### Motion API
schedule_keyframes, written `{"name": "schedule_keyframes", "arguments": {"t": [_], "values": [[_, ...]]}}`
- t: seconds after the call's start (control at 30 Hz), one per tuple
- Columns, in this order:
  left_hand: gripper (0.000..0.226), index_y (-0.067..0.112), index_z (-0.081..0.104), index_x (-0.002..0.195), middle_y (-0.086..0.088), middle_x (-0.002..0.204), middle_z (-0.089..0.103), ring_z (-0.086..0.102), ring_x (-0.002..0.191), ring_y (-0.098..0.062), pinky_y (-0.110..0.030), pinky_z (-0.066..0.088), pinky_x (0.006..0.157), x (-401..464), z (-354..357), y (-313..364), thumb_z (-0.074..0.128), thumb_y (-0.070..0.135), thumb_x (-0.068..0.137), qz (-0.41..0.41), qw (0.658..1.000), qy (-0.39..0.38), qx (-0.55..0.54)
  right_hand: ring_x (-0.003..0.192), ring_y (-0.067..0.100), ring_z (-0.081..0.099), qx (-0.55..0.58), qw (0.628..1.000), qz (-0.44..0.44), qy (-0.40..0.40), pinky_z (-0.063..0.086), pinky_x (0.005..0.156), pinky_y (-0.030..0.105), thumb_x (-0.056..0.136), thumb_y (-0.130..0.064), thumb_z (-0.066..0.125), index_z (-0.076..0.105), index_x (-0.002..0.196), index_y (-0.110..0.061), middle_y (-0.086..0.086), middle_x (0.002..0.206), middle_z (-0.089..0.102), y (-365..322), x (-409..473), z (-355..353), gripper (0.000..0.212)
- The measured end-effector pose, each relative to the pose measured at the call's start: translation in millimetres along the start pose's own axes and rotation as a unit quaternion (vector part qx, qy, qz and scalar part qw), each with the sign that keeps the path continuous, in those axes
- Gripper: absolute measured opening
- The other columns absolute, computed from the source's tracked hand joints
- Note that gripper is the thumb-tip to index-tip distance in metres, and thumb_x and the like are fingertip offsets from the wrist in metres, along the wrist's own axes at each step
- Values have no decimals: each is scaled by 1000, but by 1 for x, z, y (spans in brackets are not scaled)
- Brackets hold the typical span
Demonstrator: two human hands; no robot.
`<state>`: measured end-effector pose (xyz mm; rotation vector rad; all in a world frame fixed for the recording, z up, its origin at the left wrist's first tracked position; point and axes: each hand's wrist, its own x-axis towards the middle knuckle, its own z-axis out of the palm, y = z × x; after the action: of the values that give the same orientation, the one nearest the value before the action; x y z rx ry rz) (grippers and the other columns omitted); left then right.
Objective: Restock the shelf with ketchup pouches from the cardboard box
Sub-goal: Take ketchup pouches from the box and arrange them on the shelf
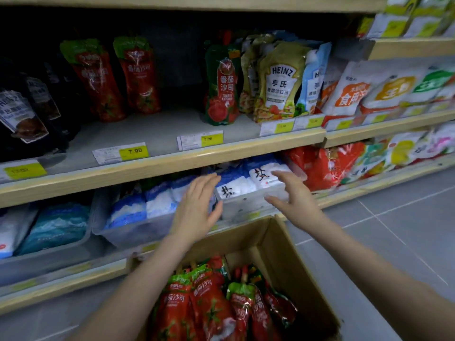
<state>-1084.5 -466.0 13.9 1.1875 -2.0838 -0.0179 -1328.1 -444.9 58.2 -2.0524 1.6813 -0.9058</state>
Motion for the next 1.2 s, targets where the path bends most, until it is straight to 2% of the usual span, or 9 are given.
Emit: {"name": "schedule_keyframes", "arguments": {"t": [0.2,0.33,0.47,0.67,0.77,0.83,1.0,1.1,1.2], "values": [[38,18,52,125,3,126,53,46,119,-12,-27,38,100,-72,85,34,54,27,88,-22,956,-265,-125,115,16,51,-18,990,130,-49,39,93,22,84,-26,65,47,128,-21,0,129,49,72,-96,26,48],[35,21,52,123,4,121,51,47,116,-12,-27,39,98,-100,133,35,52,31,89,-37,920,-370,-124,118,13,49,-24,978,188,-86,36,98,20,87,-29,60,43,132,-25,-5,133,46,104,-142,41,48],[46,19,45,130,2,124,47,42,119,-14,-29,37,100,-119,169,22,50,40,90,-54,888,-449,-78,116,11,52,1,970,219,-107,38,97,20,90,-30,56,28,141,-33,-5,135,48,114,-161,58,58],[45,22,54,126,1,117,55,43,114,-16,-28,36,96,-121,200,-1,50,48,89,-87,862,-495,-66,119,17,53,-42,972,214,-87,41,100,28,92,-34,49,26,142,-37,-7,138,50,119,-163,64,55],[28,25,62,103,5,100,58,53,90,-11,-23,42,75,-115,208,-2,65,44,82,-136,837,-514,-127,117,20,54,-66,969,216,-97,43,98,31,93,-35,47,23,142,-38,-4,138,51,121,-162,63,55],[14,29,58,84,9,89,56,53,75,-6,-18,39,61,-113,210,1,69,36,81,-177,826,-506,-173,116,22,55,-84,968,215,-96,43,95,31,93,-36,46,22,142,-38,-3,137,51,122,-162,63,54],[14,27,57,74,5,81,63,60,74,-12,-22,44,61,-105,206,7,63,30,86,-218,819,-485,-216,112,21,57,-89,969,215,-90,45,91,31,93,-35,46,22,142,-38,-3,135,53,120,-162,63,54],[18,24,60,68,6,69,65,61,63,-7,-20,45,56,-85,193,13,66,31,84,-221,838,-440,-236,109,20,58,-85,969,214,-91,46,90,31,93,-34,46,21,142,-38,-4,131,56,119,-161,61,55],[18,28,61,66,5,70,67,62,64,-1,-14,44,54,-59,172,20,67,30,83,-200,846,-421,-259,109,18,58,-76,968,213,-104,47,93,34,94,-34,45,19,143,-38,-2,129,57,114,-160,59,55]]}}
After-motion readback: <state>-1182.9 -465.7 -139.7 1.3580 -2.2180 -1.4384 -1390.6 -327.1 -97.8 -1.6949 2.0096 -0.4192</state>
